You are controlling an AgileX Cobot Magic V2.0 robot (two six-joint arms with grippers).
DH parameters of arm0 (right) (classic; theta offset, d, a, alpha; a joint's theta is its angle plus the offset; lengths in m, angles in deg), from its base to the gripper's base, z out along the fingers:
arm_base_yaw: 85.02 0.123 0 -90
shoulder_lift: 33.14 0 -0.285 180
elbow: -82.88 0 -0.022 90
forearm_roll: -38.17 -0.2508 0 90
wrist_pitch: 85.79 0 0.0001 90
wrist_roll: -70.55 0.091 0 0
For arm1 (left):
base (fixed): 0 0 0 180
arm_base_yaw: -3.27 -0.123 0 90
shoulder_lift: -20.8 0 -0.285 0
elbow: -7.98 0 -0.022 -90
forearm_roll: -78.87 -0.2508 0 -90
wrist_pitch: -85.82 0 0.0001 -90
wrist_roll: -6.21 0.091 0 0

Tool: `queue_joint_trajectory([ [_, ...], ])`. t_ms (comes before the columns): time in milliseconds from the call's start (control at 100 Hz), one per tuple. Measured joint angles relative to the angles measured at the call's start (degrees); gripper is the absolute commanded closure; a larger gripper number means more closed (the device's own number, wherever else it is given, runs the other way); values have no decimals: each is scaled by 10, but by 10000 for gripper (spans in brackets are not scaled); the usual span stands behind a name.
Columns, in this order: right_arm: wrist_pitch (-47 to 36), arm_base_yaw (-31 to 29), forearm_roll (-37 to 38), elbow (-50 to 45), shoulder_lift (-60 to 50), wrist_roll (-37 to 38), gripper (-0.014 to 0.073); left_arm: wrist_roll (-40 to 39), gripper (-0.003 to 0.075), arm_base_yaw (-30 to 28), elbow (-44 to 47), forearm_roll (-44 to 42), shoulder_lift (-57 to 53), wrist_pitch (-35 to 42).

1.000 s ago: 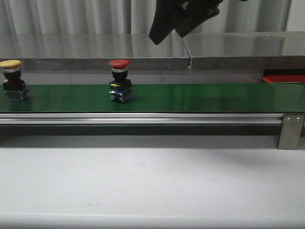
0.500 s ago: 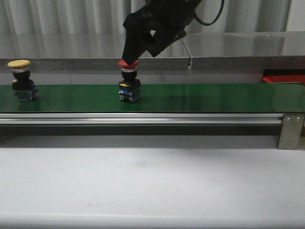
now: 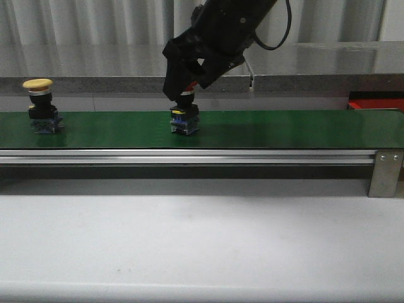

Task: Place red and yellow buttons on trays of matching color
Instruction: 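Grasp the red button with the right gripper and lift it, then carry the red button to the red tray with the right gripper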

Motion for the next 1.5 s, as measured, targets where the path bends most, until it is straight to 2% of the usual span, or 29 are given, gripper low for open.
queue_joint_trajectory([
  [270, 0, 0, 1, 0, 0, 6, 69, 0, 741, 0, 0, 0, 0, 0],
  [340, 0, 0, 1, 0, 0, 9, 138, 0, 741, 0, 0, 0, 0, 0],
  [460, 3, 0, 18, 2, 0, 18, 305, 0, 741, 0, 0, 0, 0, 0],
  [550, 9, 0, 43, 4, 0, 41, 359, 0, 741, 0, 0, 0, 0, 0],
  [760, 19, 0, 91, 6, -1, 102, 391, 0, 741, 0, 0, 0, 0, 0],
  [1070, 52, -5, 108, 6, -42, 110, 391, 0, 741, 0, 0, 0, 0, 0],
  [1180, 68, -30, 108, 6, -85, 110, 391, 0, 741, 0, 0, 0, 0, 0],
  [1300, 90, -84, 107, 6, -132, 110, 391, 0, 741, 0, 0, 0, 0, 0],
  [1500, 124, -225, 88, 7, -177, 110, 391, 0, 741, 0, 0, 0, 0, 0],
])
